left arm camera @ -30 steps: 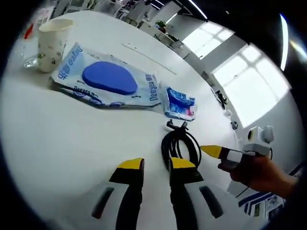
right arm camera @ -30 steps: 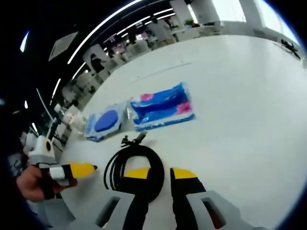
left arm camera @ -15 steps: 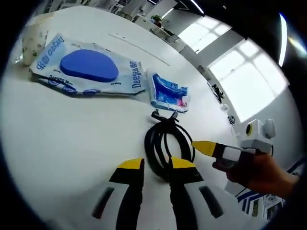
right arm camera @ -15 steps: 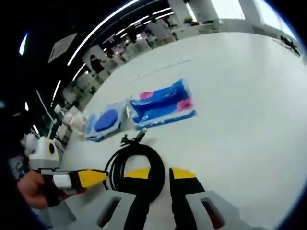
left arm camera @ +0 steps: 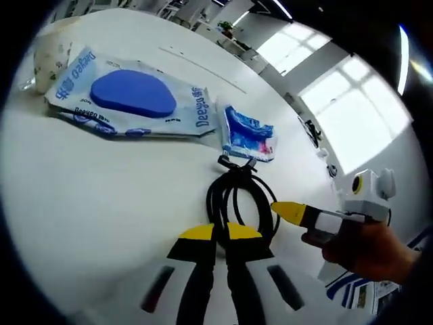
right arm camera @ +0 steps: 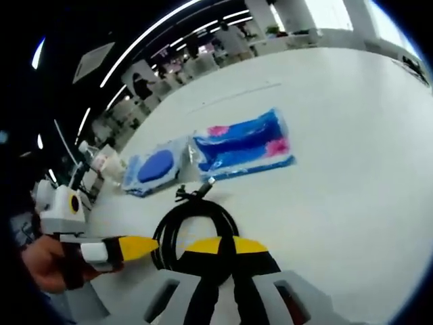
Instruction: Arrange the tabletop items into an orderly group along one side of the table until the central work area is clear of visible clutter.
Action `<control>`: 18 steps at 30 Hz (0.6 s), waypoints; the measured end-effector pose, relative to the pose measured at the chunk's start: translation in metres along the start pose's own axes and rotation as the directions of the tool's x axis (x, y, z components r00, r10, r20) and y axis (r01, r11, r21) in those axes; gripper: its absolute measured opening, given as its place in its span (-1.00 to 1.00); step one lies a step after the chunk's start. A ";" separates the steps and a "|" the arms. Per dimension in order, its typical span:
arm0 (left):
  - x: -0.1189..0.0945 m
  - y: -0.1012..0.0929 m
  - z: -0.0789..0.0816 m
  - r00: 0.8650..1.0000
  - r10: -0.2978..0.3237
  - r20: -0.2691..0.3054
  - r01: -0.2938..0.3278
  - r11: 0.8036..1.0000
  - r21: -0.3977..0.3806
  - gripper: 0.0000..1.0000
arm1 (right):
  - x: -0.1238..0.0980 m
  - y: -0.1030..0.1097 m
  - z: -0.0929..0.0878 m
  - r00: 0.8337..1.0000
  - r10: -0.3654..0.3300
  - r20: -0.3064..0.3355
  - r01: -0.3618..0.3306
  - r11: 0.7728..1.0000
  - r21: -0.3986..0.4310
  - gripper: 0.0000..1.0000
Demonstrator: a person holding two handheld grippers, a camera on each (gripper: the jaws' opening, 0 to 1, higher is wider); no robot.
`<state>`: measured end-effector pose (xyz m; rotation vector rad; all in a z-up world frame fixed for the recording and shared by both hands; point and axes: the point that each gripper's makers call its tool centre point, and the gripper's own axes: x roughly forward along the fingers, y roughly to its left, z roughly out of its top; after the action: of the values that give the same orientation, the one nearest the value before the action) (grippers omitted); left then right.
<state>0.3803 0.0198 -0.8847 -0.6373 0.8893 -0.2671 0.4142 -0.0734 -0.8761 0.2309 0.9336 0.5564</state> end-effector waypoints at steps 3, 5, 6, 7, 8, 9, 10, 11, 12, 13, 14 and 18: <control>-0.003 0.003 0.004 1.000 0.011 0.007 -0.011 1.000 -0.005 -1.00 | 0.005 0.006 0.002 1.000 0.005 -0.001 -0.005 1.000 -0.007 -0.97; -0.006 0.006 0.006 1.000 0.018 0.011 -0.018 1.000 -0.007 -1.00 | 0.004 0.014 0.001 1.000 0.011 -0.001 -0.011 1.000 -0.005 -0.97; -0.007 0.007 0.007 1.000 0.020 0.012 -0.020 1.000 -0.008 -1.00 | 0.003 0.018 0.001 1.000 0.013 -0.001 -0.013 1.000 -0.007 -0.97; -0.008 0.009 0.008 1.000 0.023 0.015 -0.023 1.000 -0.009 -1.00 | 0.004 0.021 0.001 1.000 0.015 -0.002 -0.015 1.000 -0.010 -0.97; -0.008 0.010 0.009 1.000 0.025 0.015 -0.024 1.000 -0.009 -1.00 | 0.006 0.020 0.002 1.000 0.016 -0.002 -0.016 1.000 -0.012 -0.97; -0.009 0.011 0.009 1.000 0.026 0.016 -0.026 1.000 -0.009 -1.00 | 0.008 0.020 0.002 1.000 0.017 -0.003 -0.017 1.000 -0.013 -0.97; -0.009 0.011 0.009 1.000 0.026 0.016 -0.026 1.000 -0.011 -1.00 | 0.011 0.018 0.002 1.000 0.017 -0.003 -0.017 1.000 -0.012 -0.97; -0.009 0.012 0.010 1.000 0.026 0.016 -0.026 1.000 -0.013 -1.00 | 0.012 0.018 0.002 1.000 0.017 -0.003 -0.017 1.000 -0.011 -0.97; -0.009 0.013 0.010 0.999 0.027 0.018 -0.027 1.000 -0.015 -1.00 | 0.013 0.016 0.002 1.000 0.018 -0.003 -0.018 1.000 -0.009 -0.97; -0.010 0.012 0.010 0.999 0.027 0.018 -0.027 1.000 -0.016 -1.00 | 0.014 0.016 0.002 1.000 0.017 -0.003 -0.017 1.000 -0.009 -0.97; -0.010 0.012 0.010 0.999 0.027 0.018 -0.027 1.000 -0.016 -1.00 | 0.014 0.016 0.003 1.000 0.016 -0.004 -0.016 1.000 -0.009 -0.97; -0.010 0.012 0.010 1.000 0.025 0.015 -0.025 1.000 -0.013 -0.99 | 0.007 0.022 0.002 1.000 0.019 -0.005 -0.019 1.000 -0.018 -0.95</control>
<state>0.3813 0.0379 -0.8810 -0.6389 0.8846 -0.2336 0.4120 -0.0508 -0.8706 0.2226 0.9311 0.5829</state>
